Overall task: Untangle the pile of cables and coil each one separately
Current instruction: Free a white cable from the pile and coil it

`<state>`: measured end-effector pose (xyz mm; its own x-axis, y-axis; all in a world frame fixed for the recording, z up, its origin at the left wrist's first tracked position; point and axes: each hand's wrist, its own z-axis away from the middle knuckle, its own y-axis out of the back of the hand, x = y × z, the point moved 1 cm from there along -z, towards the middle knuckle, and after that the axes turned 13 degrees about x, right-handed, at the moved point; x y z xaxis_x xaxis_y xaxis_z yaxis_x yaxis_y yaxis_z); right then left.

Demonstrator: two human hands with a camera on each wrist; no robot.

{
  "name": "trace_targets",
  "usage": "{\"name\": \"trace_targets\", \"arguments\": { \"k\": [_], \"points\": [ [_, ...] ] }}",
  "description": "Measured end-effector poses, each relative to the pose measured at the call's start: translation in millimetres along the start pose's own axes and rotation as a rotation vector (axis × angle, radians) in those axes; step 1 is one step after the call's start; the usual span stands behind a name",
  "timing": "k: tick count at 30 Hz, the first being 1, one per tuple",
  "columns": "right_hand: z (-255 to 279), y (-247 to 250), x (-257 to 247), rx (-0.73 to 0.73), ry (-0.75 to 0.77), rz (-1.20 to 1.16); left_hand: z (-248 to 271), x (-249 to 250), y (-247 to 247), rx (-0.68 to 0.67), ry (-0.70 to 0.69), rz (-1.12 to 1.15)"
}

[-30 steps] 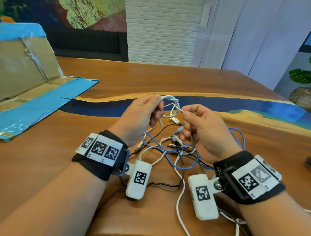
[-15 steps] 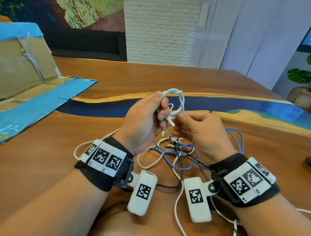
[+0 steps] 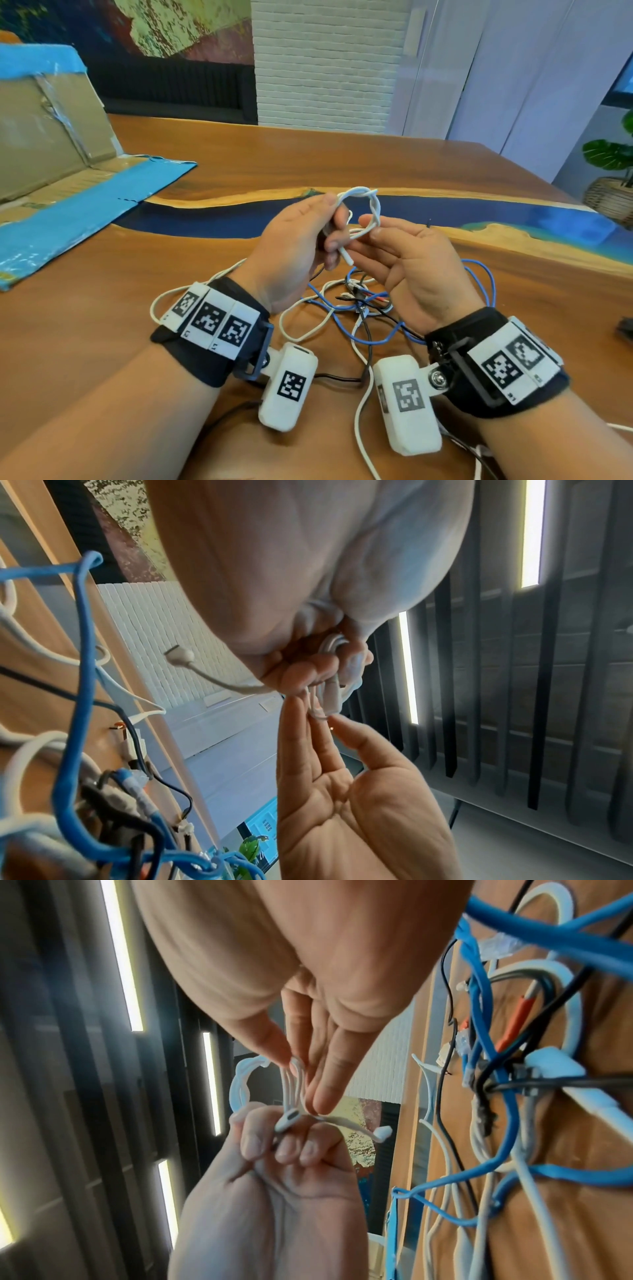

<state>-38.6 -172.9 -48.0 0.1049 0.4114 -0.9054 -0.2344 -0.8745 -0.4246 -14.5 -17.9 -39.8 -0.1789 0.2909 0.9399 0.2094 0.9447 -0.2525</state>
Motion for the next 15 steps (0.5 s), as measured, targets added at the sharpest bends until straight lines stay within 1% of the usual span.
{"name": "trace_targets", "arguments": {
  "k": [3,6,10,13,15],
  "points": [
    [0.6,-0.2,1.2,-0.004,0.021,0.003,-1.5,-0.5,2.3,0.015,0.021,-0.030],
    [-0.6,-1.8,3.6,0.027,0.036,0.038,-2.5,-1.9,3.4,0.031,0.036,-0.056],
    [1.2,-2.4,3.2,0.033,0.036,0.042,-0.7,-0.9,1.2,0.045,0.076,-0.025],
    [0.0,-0.6,4.0,0.020,0.050,0.072,0.2,1.2,3.0,0.002,0.122,0.019],
    [-2.7,1.5,4.8,0.018,0.054,0.075,-1.3,0.9,5.2,-0.021,0.119,0.048]
  ]
}}
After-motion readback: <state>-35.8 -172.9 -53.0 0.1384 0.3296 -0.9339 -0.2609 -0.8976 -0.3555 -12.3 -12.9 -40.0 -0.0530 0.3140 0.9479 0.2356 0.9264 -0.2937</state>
